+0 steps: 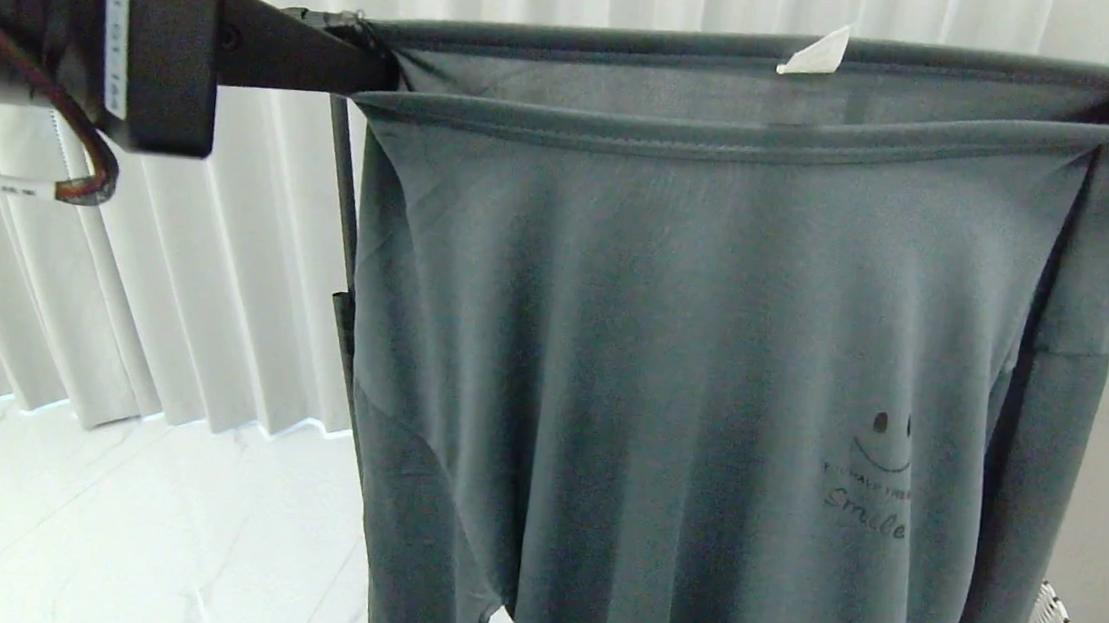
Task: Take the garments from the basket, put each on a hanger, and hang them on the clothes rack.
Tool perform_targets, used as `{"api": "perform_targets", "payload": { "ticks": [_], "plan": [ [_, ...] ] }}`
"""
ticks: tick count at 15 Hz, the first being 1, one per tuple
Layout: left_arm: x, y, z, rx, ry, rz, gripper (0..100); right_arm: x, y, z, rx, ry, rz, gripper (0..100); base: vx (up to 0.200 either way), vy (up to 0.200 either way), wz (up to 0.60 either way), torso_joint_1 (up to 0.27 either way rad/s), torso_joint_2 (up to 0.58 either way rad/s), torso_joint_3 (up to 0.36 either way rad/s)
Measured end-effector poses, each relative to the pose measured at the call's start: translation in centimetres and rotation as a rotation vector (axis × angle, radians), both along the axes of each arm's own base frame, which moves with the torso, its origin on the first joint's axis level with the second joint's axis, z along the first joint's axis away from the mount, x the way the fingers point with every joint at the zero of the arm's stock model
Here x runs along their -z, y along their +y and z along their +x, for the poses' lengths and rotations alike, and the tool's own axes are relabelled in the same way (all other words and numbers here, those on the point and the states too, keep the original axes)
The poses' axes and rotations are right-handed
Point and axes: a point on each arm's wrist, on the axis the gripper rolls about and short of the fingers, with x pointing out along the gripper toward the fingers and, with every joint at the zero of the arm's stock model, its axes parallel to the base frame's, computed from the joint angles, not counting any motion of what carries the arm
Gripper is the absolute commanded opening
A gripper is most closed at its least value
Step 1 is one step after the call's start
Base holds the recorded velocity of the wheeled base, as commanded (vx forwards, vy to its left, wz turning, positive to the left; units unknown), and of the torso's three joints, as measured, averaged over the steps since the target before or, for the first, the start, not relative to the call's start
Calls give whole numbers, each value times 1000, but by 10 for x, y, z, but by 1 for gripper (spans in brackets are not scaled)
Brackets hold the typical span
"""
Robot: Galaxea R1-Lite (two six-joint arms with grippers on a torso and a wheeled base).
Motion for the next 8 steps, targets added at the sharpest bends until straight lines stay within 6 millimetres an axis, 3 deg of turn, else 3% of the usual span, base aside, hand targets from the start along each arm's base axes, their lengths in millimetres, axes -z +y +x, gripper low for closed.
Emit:
{"api": "perform_targets", "payload": {
  "ticks": [5, 6, 8],
  "plan": [
    [11, -3, 2, 4, 29, 35, 0, 8, -1, -1, 1, 22, -17, 0, 0, 0, 0, 0, 0, 0],
    [10, -3, 1, 6, 23, 35, 0, 10, -1, -1, 2, 28, -21, 100, 0, 0, 0, 0, 0, 0],
    [6, -3, -1, 16, 3, 40, 0, 14, -1, -3, -2, 47, -35, 100, 0, 0, 0, 0, 0, 0]
  ]
}}
